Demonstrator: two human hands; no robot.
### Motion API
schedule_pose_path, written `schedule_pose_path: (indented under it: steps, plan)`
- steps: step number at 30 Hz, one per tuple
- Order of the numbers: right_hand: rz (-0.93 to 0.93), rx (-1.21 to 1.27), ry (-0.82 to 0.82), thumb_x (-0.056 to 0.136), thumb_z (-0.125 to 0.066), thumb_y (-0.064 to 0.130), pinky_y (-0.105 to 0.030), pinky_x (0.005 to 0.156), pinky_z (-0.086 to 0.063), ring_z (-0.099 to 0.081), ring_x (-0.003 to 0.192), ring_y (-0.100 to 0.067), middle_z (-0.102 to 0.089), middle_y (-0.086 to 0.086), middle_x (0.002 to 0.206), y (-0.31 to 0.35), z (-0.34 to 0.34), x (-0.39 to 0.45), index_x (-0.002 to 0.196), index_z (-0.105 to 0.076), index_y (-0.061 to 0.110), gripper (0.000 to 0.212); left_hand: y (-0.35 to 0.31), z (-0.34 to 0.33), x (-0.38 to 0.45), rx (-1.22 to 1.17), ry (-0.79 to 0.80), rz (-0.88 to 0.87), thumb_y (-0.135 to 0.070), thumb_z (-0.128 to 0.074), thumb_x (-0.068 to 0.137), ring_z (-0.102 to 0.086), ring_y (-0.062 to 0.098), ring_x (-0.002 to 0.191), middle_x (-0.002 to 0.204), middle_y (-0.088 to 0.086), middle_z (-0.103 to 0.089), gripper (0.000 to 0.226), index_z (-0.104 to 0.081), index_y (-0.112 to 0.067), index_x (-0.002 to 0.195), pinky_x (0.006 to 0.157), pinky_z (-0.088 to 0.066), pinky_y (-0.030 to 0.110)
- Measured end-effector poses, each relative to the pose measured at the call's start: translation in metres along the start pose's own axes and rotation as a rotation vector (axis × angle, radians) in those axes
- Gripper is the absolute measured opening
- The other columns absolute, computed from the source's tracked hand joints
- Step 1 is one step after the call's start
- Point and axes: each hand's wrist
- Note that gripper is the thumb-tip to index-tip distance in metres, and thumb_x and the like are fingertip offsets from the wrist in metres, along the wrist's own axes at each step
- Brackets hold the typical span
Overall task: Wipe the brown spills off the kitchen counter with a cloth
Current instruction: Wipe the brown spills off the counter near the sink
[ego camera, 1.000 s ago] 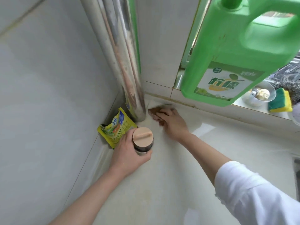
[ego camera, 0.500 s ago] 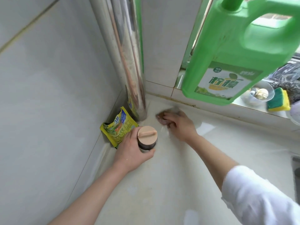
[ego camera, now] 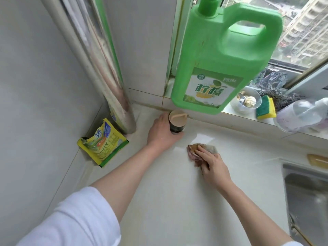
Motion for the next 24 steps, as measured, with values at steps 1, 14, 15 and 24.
schedule_pose_path:
  steps: [1,14,15,24]
  plan:
    - [-0.029,0.002,0.001,0.085,-0.055,0.006,-0.029,0.082,-0.048,-0.048,0.114,-0.020,-0.036,0.034,0.141,0.002,0.000,0.001,0.137,-0.054,0.039,0.061,0.001,-0.001,0.000,0.012,0.002,0.004,-0.051,-0.078,0.068,-0.054,0.028,0.115,0.122,0.003,-0.057,0.075,-0.046,-0.019,0.127,0.086,-0.050,0.039]
    - [0.407,0.003,0.225,0.085,-0.045,0.018,-0.035,0.089,-0.051,-0.046,0.123,-0.028,-0.042,0.022,0.149,0.106,-0.055,0.026,0.139,-0.053,0.036,0.057,0.072,0.081,-0.087,0.225,-0.464,-0.017,-0.009,-0.063,0.085,-0.053,0.030,0.112,0.117,0.011,-0.056,0.032,-0.059,-0.009,0.117,0.097,-0.044,0.041]
    - [0.353,0.003,0.193,0.088,-0.047,0.016,-0.035,0.088,-0.052,-0.044,0.124,-0.027,-0.040,0.021,0.151,0.111,-0.056,0.034,0.141,-0.050,0.035,0.057,0.079,0.091,-0.092,0.264,-0.490,0.021,-0.007,-0.064,0.083,-0.052,0.033,0.113,0.119,0.013,-0.055,0.035,-0.058,-0.008,0.118,0.098,-0.044,0.042]
    - [0.449,0.058,0.198,0.085,-0.052,0.008,-0.038,0.086,-0.053,-0.047,0.118,-0.027,-0.048,0.016,0.147,0.162,-0.083,0.048,0.137,-0.056,0.032,0.058,0.079,0.126,-0.099,0.564,-0.362,0.257,-0.010,-0.068,0.082,-0.066,0.042,0.081,0.120,0.017,-0.052,0.052,-0.045,-0.005,0.129,0.056,-0.041,0.038]
Point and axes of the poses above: each hand's wrist, its own x-axis towards the middle knuckle, its own z-axis out of the back of the hand, y = z × x
